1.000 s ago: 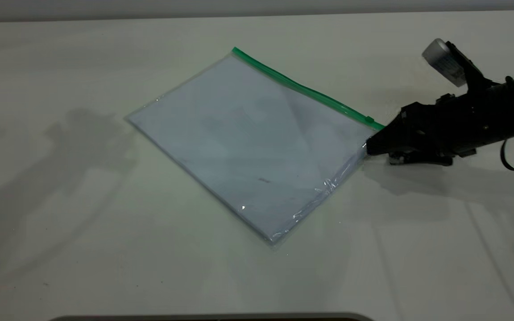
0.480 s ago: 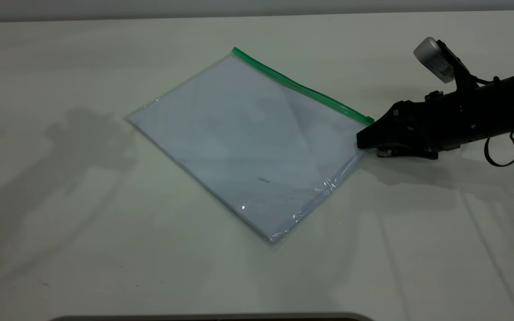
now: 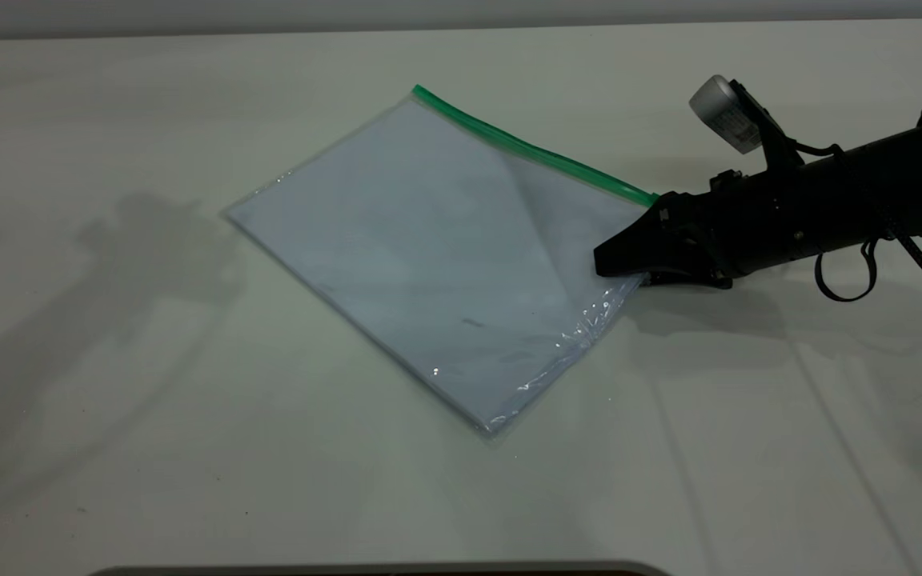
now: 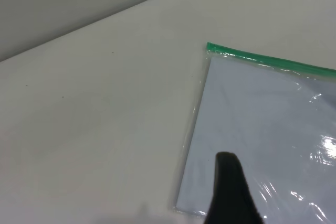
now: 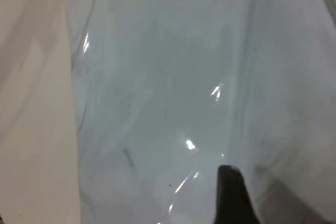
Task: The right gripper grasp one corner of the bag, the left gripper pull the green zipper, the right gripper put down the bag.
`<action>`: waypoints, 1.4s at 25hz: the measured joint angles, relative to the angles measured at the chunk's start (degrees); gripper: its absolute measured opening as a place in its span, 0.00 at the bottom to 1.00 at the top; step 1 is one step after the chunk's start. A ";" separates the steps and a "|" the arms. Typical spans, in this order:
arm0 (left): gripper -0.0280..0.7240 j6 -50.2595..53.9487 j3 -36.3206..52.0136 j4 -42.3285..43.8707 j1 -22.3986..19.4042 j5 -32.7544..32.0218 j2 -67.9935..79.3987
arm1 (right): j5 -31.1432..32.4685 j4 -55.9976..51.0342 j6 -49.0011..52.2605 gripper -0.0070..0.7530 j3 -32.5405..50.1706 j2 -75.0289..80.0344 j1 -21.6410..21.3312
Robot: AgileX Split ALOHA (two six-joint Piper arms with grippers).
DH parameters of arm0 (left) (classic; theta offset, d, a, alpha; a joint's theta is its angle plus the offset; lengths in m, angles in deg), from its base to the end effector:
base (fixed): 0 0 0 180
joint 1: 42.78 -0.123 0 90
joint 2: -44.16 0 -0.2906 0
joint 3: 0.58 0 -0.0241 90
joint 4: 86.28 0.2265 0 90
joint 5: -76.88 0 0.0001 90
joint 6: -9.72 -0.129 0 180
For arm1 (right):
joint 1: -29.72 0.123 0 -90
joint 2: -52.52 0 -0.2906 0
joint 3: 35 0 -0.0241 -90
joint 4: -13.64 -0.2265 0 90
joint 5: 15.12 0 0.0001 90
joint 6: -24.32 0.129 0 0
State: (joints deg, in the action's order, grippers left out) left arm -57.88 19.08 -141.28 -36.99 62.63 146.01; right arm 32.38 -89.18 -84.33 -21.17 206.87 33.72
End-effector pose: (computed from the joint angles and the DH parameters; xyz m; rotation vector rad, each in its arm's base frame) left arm 0.3579 -0.0625 0.2287 0.4819 2.2011 -0.1584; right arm 0.3631 0.1184 -0.0489 -0.3304 2.5147 1.0898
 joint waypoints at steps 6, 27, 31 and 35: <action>0.78 0.00 0.00 -0.06 0.00 0.05 0.08 | -0.50 -0.05 0.00 0.24 -0.11 0.41 0.00; 0.78 -16.95 -22.53 -0.68 7.27 -14.14 25.79 | -0.18 3.35 -1.08 0.06 -3.59 -9.45 0.00; 0.78 -18.51 -30.06 -0.79 10.87 -14.63 32.67 | -0.33 2.00 -2.42 0.06 -3.59 -9.45 0.31; 0.78 -18.71 -38.29 -0.83 13.84 -16.99 38.34 | -3.75 2.20 -6.35 0.06 -3.59 -9.45 1.78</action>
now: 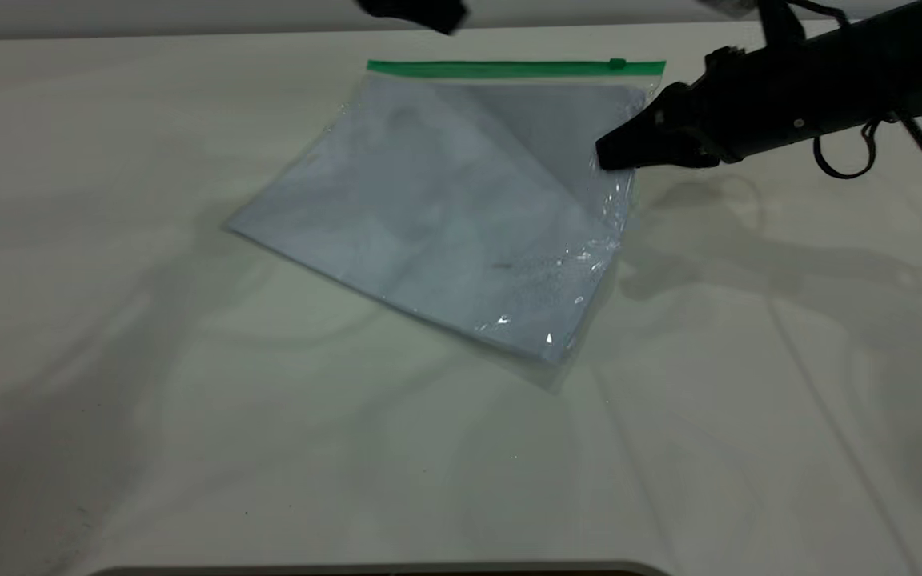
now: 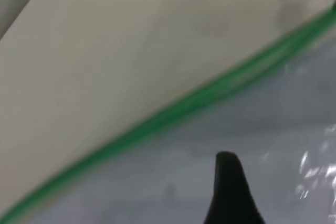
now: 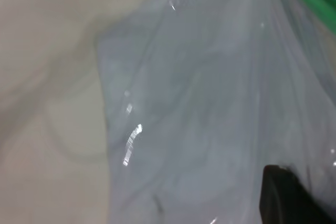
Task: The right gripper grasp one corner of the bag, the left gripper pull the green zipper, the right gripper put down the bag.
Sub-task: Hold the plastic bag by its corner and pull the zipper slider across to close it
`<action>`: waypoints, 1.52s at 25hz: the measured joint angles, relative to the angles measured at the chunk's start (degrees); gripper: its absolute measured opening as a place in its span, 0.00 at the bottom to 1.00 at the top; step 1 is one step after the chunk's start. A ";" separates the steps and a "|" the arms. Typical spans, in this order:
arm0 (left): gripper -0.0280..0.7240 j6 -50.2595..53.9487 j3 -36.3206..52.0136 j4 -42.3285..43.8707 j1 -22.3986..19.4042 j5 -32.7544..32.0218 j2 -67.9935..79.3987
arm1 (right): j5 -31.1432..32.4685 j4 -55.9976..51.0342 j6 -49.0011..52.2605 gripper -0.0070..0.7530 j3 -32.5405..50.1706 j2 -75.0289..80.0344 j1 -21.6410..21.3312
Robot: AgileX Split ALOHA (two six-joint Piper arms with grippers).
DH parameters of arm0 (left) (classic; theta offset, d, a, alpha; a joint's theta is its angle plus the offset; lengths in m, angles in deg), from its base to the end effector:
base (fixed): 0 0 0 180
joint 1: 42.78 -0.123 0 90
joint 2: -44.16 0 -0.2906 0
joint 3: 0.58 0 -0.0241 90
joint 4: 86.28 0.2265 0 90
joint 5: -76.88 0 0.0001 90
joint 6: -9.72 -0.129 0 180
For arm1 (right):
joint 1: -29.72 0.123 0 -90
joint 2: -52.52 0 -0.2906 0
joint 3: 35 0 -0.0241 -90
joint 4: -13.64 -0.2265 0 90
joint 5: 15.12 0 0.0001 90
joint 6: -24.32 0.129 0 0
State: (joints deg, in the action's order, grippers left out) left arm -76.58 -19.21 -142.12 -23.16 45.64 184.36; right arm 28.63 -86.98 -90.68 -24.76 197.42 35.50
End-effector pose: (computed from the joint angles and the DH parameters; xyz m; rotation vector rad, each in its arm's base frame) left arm 0.4553 -0.2211 0.1212 1.2547 2.0218 -0.4177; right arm 0.3980 0.1285 0.0171 -0.6224 2.3014 0.8967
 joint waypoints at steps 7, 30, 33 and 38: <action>0.78 -5.63 -7.38 0.49 2.58 -7.10 5.64 | -6.47 0.86 -6.21 0.06 0.00 0.00 1.62; 0.72 -33.24 -7.63 -4.45 7.16 -9.38 10.16 | -9.33 7.45 -6.21 0.06 -0.02 -0.34 4.25; 0.68 -33.47 -7.63 -4.80 7.23 -9.13 10.30 | -8.73 7.88 -6.21 0.06 -0.02 -0.34 4.39; 0.62 -33.58 -7.63 -4.92 7.23 -9.10 11.43 | -8.12 7.99 -6.21 0.06 -0.02 -0.34 4.39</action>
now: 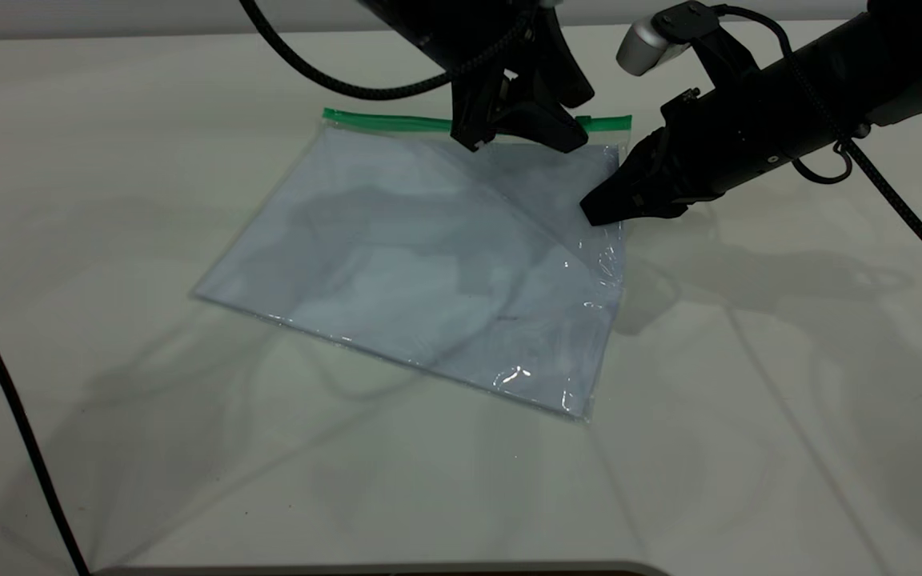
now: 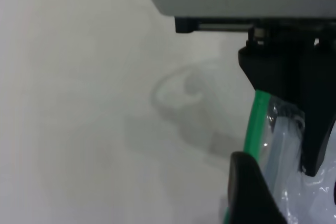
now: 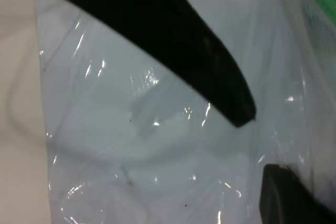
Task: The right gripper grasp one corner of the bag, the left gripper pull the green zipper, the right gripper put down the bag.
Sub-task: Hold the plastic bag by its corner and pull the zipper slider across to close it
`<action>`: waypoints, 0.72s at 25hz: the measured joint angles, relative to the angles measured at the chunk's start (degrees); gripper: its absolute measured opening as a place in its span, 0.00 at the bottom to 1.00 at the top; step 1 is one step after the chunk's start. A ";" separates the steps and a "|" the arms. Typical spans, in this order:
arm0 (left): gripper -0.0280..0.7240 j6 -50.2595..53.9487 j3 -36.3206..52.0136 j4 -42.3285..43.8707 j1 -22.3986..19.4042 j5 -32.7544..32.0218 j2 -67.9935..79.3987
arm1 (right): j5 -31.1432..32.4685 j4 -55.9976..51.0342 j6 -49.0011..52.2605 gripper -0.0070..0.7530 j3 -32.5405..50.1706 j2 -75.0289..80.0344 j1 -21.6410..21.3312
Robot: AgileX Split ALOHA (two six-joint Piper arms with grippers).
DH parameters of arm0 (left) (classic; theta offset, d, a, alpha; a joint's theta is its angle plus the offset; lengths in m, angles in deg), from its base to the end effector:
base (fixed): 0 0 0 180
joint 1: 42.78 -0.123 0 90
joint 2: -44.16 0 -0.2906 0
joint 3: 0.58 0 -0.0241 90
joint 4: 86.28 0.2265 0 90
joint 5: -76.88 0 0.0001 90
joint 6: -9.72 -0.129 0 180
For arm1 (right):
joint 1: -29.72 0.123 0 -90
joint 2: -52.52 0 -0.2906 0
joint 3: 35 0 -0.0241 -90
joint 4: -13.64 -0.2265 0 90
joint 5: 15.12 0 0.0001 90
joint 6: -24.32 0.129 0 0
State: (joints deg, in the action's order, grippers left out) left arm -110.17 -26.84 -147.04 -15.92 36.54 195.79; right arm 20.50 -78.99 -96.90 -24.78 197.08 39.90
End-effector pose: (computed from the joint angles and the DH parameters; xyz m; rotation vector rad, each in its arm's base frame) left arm 0.4228 -0.2959 0.0595 1.8764 1.4867 -0.4641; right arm 0.3832 0.1452 0.0035 -0.9997 2.2987 0.6990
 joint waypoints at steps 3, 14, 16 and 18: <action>0.60 0.00 0.00 -0.04 0.00 0.00 0.65 | 0.00 0.06 0.00 0.06 0.00 0.00 0.00; 0.18 -0.02 0.00 -0.11 0.00 0.00 0.64 | 0.05 0.05 0.00 0.06 0.00 0.00 0.04; 0.08 -0.02 0.00 -0.11 0.00 0.00 0.64 | 0.44 -0.27 0.44 0.06 0.00 0.00 0.04; 0.05 -0.02 0.00 -0.16 0.00 0.00 0.64 | 1.09 -0.52 1.56 0.06 0.00 0.00 0.04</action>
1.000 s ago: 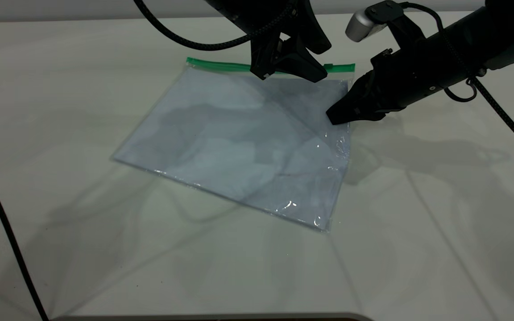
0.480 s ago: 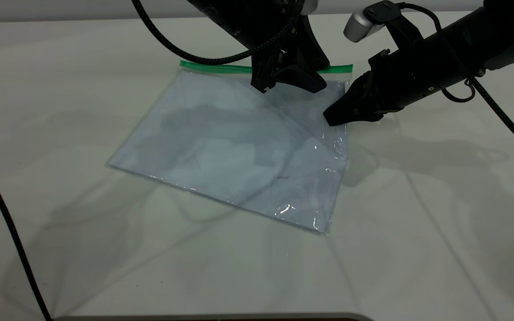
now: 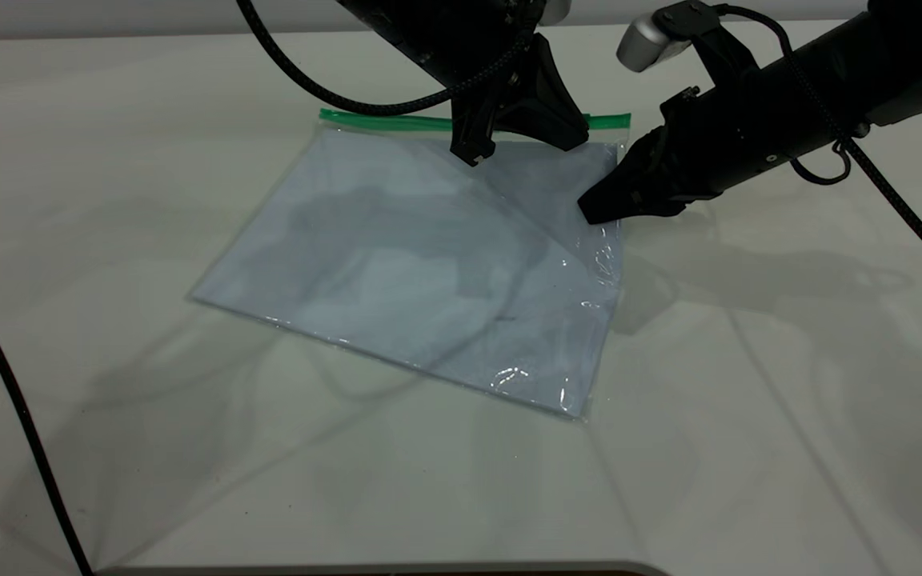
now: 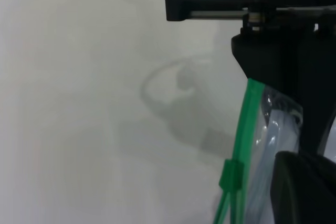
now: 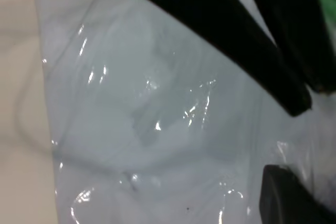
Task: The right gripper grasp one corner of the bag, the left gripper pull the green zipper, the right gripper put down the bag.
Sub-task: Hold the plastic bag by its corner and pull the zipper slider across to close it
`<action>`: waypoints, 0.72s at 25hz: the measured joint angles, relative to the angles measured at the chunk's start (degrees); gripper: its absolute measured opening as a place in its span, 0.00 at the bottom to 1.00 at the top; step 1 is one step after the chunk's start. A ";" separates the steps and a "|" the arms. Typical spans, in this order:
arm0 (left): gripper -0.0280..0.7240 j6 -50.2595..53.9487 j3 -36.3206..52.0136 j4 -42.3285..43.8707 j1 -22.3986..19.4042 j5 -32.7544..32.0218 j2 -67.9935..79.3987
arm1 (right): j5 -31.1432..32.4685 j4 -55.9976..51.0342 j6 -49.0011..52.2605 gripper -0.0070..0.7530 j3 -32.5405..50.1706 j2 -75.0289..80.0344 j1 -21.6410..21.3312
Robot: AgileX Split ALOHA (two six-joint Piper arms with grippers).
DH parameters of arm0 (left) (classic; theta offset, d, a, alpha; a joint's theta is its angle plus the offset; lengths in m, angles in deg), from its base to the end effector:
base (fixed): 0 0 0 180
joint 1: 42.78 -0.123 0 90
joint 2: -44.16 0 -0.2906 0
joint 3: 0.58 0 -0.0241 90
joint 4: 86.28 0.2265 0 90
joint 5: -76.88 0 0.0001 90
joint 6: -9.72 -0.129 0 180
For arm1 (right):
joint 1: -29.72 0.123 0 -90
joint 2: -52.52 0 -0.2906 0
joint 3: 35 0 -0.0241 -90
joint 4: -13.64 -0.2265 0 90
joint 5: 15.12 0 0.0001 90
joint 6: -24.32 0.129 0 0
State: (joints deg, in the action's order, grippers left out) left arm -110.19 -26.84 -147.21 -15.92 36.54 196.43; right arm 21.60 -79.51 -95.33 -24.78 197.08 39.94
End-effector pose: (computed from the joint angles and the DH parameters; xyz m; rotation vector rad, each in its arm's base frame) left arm 0.4222 -0.2957 0.0539 1.8778 1.4965 -0.4723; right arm 0.3829 0.1474 0.0052 -0.9609 2.3065 0.7351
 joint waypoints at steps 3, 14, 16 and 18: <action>0.04 0.00 0.00 -0.10 0.00 0.00 0.00 | 2.06 -0.12 2.53 0.06 0.00 0.00 -0.45; 0.04 0.05 0.00 -0.10 -1.46 0.00 0.00 | 10.53 -0.05 10.23 0.06 0.00 0.00 -11.47; 0.04 0.05 0.00 -0.10 -1.63 0.00 0.00 | 10.48 0.74 10.41 0.06 0.00 0.00 -11.91; 0.04 -0.29 0.00 -0.46 -1.70 0.18 0.00 | 10.48 1.47 10.28 0.06 0.00 0.00 -11.63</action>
State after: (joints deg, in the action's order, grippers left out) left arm -110.48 -26.84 -147.67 -17.62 36.72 196.43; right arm 32.08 -78.04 -85.05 -24.78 197.08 28.31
